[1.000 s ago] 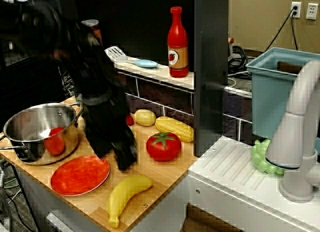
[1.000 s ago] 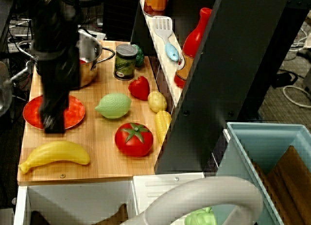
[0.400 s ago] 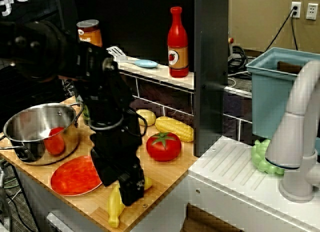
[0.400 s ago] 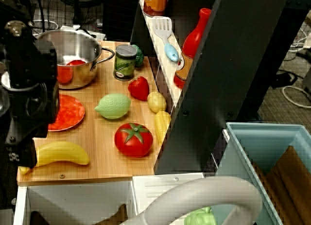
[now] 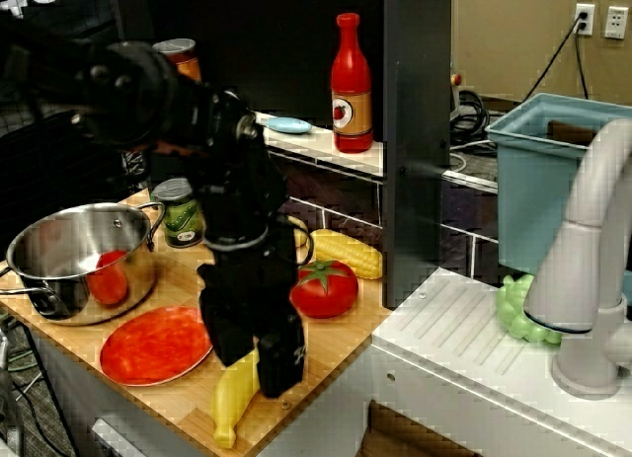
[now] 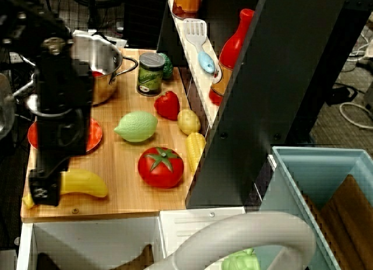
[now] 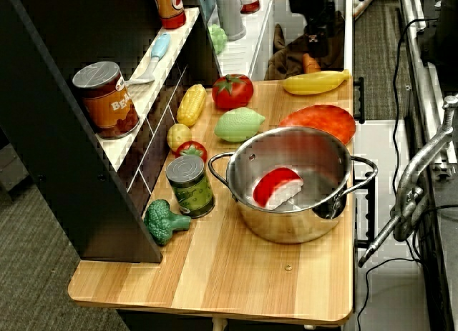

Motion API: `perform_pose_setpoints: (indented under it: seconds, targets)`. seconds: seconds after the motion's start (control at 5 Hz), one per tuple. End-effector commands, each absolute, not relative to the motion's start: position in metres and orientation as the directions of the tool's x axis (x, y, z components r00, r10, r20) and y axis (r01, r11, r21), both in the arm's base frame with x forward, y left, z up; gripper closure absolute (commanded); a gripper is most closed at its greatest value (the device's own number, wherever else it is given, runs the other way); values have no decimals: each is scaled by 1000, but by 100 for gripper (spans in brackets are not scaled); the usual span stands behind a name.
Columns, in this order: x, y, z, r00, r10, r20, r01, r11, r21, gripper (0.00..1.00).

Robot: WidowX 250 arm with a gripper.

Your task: Put banana on plate

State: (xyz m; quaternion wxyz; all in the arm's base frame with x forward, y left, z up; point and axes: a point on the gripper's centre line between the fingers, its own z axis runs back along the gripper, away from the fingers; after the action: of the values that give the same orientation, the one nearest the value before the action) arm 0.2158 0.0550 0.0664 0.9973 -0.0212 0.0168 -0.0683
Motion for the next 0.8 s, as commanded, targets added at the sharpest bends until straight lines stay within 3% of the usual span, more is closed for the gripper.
perform_pose_setpoints:
  seconds: [0.0, 0.6]
  targets:
    - [229, 75, 72, 991, -126, -45, 125, 992, -27, 0]
    - [216, 90, 56, 991, -128, -44, 127, 992, -25, 0]
